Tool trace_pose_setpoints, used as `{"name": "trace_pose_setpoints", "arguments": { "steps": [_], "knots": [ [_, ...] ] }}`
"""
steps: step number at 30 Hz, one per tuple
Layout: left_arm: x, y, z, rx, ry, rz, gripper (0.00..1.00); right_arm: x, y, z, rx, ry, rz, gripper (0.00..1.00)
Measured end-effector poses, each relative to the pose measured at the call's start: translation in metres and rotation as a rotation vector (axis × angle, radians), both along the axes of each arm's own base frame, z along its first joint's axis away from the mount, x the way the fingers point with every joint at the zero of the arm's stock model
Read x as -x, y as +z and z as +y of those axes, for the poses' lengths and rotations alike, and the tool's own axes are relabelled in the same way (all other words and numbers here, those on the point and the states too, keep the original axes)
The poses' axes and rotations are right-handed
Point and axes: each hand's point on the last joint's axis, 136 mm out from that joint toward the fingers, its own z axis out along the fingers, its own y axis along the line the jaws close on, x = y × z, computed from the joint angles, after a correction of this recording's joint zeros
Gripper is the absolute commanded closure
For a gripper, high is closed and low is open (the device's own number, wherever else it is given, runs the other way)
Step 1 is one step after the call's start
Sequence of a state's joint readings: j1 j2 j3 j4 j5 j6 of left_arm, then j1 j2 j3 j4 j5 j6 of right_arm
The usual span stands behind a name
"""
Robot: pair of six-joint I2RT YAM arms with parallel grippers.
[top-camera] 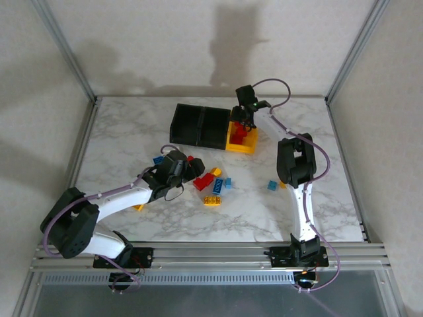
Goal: Sort the legos into containers by color
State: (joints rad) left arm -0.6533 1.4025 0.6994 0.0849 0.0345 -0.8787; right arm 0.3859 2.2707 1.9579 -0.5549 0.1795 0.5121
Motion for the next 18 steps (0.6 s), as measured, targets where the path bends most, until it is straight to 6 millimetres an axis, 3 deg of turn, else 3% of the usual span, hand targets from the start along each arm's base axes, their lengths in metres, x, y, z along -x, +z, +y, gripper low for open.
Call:
{"name": "trace_pose_setpoints", "arguments": {
  "steps": [8,14,18],
  "knots": [
    [0.001,-0.002,0.002,-0.009,0.001,0.005,0.26,0.011,0.007,-0.003,-0.007,0.005,-0.002,0.35],
    [0.003,-0.003,0.005,-0.023,0.006,0.016,0.26,0.051,0.035,-0.007,-0.041,0.033,-0.026,0.36],
    [0.003,-0.003,0.009,-0.036,0.019,0.014,0.26,0.083,0.056,0.000,-0.076,0.081,-0.065,0.37]
  ]
}}
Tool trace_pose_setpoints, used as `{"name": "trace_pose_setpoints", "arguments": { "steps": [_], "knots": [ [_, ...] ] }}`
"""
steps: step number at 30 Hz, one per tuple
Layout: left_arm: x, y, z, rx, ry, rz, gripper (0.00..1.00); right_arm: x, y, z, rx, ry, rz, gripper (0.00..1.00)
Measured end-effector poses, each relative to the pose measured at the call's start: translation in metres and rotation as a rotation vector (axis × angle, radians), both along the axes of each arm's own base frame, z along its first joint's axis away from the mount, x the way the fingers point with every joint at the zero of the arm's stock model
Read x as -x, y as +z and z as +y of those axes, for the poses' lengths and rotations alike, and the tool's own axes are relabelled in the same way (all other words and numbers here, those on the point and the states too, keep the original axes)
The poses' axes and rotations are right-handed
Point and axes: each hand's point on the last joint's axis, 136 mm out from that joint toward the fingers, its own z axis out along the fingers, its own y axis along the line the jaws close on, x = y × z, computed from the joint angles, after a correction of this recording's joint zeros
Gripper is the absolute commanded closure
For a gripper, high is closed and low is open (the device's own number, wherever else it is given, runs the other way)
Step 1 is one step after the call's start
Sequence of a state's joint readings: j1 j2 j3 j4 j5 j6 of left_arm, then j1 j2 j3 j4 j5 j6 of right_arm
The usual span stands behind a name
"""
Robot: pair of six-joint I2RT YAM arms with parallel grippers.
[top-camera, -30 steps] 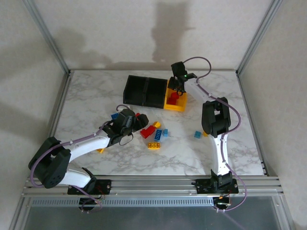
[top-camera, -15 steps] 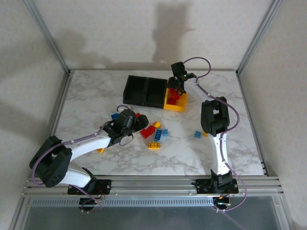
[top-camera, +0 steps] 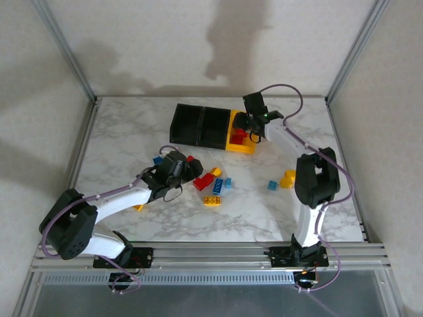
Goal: Sort the legos into containers by color
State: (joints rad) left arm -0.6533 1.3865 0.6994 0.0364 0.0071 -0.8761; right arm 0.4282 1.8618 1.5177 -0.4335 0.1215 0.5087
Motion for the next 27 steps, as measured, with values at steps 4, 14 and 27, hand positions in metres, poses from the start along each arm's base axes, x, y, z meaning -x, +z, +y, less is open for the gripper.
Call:
{"name": "trace_pose_setpoints", "arguments": {
  "steps": [4,14,27],
  "knots": [
    [0.001,-0.001,0.003,-0.010,0.006,0.004,0.27,0.030,0.002,0.010,-0.027,0.054,-0.007,0.37],
    [0.003,-0.011,0.005,-0.072,-0.022,0.032,0.27,0.087,-0.021,0.018,-0.064,0.172,0.026,0.37],
    [-0.003,-0.024,-0.002,-0.132,-0.060,0.070,0.28,0.135,-0.015,0.029,-0.163,0.291,-0.002,0.36]
  ]
}}
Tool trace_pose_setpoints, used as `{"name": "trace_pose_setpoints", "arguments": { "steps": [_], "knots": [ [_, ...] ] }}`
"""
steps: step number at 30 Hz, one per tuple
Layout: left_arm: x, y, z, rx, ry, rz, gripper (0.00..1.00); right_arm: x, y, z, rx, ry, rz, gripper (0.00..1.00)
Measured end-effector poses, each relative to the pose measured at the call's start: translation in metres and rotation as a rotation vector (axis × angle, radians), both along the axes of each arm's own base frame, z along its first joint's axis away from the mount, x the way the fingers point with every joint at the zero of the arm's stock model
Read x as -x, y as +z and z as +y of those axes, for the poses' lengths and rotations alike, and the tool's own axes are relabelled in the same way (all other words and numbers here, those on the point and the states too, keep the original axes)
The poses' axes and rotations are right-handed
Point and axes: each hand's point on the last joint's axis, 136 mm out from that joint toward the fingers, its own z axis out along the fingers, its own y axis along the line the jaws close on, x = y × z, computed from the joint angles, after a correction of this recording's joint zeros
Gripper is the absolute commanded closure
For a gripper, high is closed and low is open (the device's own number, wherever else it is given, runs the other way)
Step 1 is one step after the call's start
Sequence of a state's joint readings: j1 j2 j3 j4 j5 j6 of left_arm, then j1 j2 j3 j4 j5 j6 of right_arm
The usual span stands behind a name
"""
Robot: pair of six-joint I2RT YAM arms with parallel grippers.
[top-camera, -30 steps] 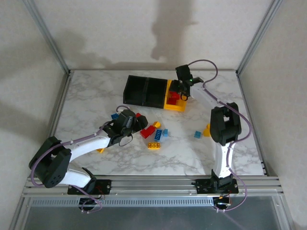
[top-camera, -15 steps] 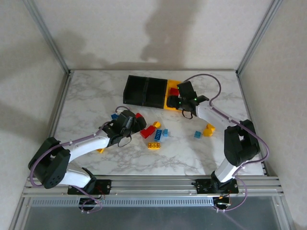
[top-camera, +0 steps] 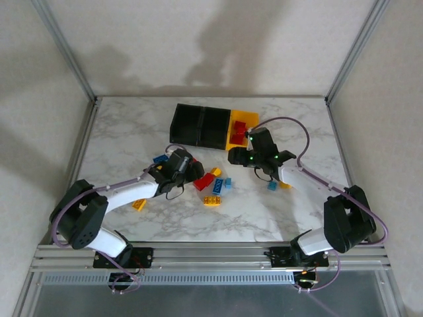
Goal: Sort the legos into containers by color
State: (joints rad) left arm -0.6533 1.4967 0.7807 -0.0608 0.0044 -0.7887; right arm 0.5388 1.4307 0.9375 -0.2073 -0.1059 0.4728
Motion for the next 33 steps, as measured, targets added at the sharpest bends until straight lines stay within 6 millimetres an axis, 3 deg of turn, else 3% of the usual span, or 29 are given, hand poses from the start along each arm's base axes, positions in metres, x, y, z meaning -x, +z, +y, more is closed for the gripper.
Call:
{"name": "trace_pose_setpoints", "arguments": {
  "steps": [6,15,23,29,33],
  "knots": [
    [0.003,-0.001,0.005,-0.006,0.022,0.010,0.29,0.015,-0.002,0.023,-0.014,0.083,0.005,0.34],
    [0.032,-0.006,0.047,-0.005,0.126,0.023,0.28,0.039,-0.044,0.075,0.011,0.226,0.117,0.35],
    [0.037,-0.008,0.062,-0.002,0.173,0.021,0.28,0.051,-0.057,0.120,-0.008,0.321,0.173,0.34],
    [0.042,-0.012,0.075,0.004,0.208,0.022,0.28,0.050,-0.074,0.127,0.030,0.319,0.222,0.33],
    [0.043,-0.010,0.078,0.012,0.218,0.016,0.27,0.045,-0.074,0.125,0.057,0.289,0.231,0.32]
  ]
}}
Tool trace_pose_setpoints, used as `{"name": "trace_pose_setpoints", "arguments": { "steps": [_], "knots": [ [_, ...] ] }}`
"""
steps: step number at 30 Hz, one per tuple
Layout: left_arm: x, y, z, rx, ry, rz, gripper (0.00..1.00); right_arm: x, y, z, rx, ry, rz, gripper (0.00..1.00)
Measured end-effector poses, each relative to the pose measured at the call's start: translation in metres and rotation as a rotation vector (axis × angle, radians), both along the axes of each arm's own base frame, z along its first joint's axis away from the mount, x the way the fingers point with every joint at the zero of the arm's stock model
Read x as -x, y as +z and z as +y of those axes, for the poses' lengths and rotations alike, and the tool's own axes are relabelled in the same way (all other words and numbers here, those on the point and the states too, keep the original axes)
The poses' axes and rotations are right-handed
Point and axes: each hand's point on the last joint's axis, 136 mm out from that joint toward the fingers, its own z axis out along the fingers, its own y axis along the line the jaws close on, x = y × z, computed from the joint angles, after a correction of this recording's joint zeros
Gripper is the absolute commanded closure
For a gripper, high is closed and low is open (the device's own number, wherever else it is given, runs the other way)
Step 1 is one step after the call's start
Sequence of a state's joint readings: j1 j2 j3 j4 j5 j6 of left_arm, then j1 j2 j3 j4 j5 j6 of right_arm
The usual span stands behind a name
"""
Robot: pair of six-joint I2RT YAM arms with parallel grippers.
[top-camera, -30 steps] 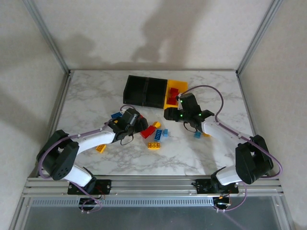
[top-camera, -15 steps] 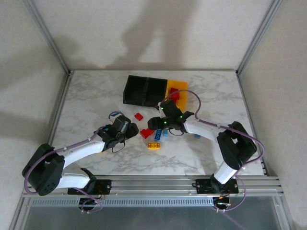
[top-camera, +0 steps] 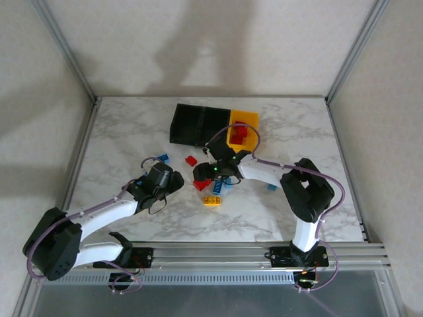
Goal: Sort the legos into containers by color
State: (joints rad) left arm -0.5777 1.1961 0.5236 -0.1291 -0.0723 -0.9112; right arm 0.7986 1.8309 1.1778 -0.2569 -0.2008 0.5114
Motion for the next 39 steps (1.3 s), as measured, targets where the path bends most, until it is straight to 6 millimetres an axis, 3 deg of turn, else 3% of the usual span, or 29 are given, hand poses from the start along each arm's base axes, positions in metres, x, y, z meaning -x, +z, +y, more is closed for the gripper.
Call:
{"name": "trace_pose_setpoints", "arguments": {
  "steps": [16,24,36,39],
  "knots": [
    [0.003,-0.005,0.004,0.000,0.009,0.006,0.28,-0.030,-0.008,-0.013,0.160,-0.098,-0.068,0.32],
    [0.003,-0.005,0.004,0.000,0.009,0.006,0.28,-0.043,-0.009,-0.008,0.201,-0.095,-0.088,0.34],
    [0.003,-0.002,0.004,0.005,0.008,-0.002,0.28,-0.042,-0.023,-0.015,0.268,-0.092,-0.075,0.53],
    [0.002,0.002,0.003,0.018,0.007,-0.022,0.28,-0.038,-0.026,-0.018,0.291,-0.086,-0.069,0.64]
  ]
}}
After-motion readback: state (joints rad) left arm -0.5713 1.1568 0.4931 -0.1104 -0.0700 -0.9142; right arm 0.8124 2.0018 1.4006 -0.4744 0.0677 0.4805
